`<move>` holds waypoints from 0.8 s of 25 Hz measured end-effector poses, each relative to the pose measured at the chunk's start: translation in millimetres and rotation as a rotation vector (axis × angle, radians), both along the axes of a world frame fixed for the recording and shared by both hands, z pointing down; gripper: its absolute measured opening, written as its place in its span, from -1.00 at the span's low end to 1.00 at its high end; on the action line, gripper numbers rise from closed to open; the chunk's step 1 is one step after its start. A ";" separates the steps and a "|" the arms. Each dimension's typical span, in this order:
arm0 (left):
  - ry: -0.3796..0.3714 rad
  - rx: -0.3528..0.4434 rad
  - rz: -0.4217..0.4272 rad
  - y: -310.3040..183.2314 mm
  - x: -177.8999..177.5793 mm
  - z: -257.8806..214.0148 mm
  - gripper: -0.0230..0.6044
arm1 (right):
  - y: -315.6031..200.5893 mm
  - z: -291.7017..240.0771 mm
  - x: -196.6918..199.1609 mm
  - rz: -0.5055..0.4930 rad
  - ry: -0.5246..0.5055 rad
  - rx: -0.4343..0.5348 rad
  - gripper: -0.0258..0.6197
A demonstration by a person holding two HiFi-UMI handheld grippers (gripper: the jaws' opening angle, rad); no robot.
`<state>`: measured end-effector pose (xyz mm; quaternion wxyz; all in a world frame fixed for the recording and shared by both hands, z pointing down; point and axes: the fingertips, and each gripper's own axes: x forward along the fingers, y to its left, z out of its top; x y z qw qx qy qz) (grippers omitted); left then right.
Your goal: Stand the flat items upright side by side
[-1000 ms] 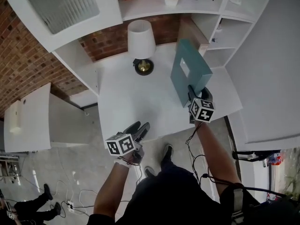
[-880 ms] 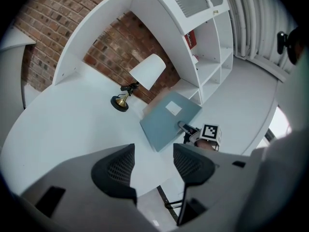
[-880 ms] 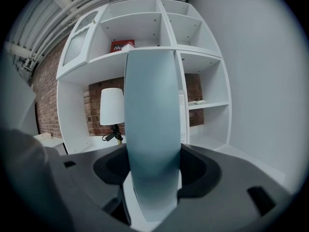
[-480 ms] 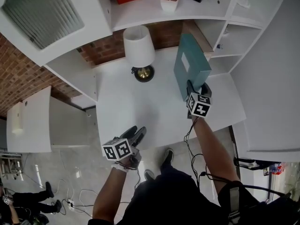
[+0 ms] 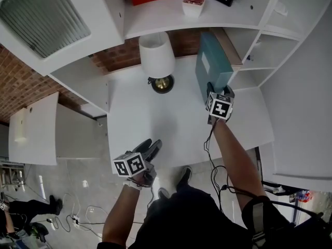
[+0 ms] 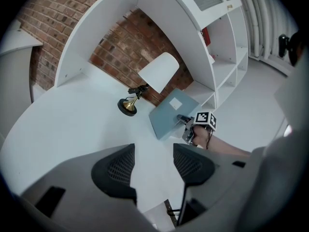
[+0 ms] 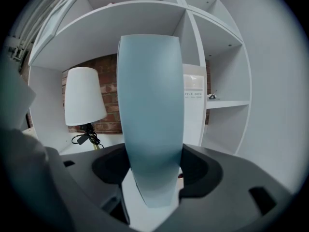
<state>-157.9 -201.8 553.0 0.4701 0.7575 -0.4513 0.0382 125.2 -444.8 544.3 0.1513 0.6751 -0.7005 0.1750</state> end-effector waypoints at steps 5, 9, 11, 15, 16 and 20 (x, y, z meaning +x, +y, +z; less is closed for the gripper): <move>-0.012 -0.023 0.001 -2.7 2.7 4.5 -0.13 | -2.1 6.0 2.2 0.031 0.006 -0.028 0.02; -0.010 -0.023 0.010 -3.6 7.2 4.9 -0.13 | 7.5 9.1 3.8 0.037 -0.034 -0.030 0.13; -0.001 -0.025 0.009 -3.7 9.5 5.1 -0.13 | 22.1 7.8 5.0 0.048 -0.043 -0.014 0.08; 0.005 -0.029 0.007 -4.9 12.2 7.7 -0.13 | 34.6 7.4 -7.3 0.029 -0.078 -0.007 -0.24; 0.006 -0.030 0.005 -5.4 12.2 7.8 -0.13 | 31.4 10.0 -9.0 0.024 -0.078 -0.012 -0.26; 0.008 -0.029 -0.008 -3.5 9.2 5.9 -0.13 | 14.7 14.5 -6.1 0.030 -0.069 -0.017 -0.35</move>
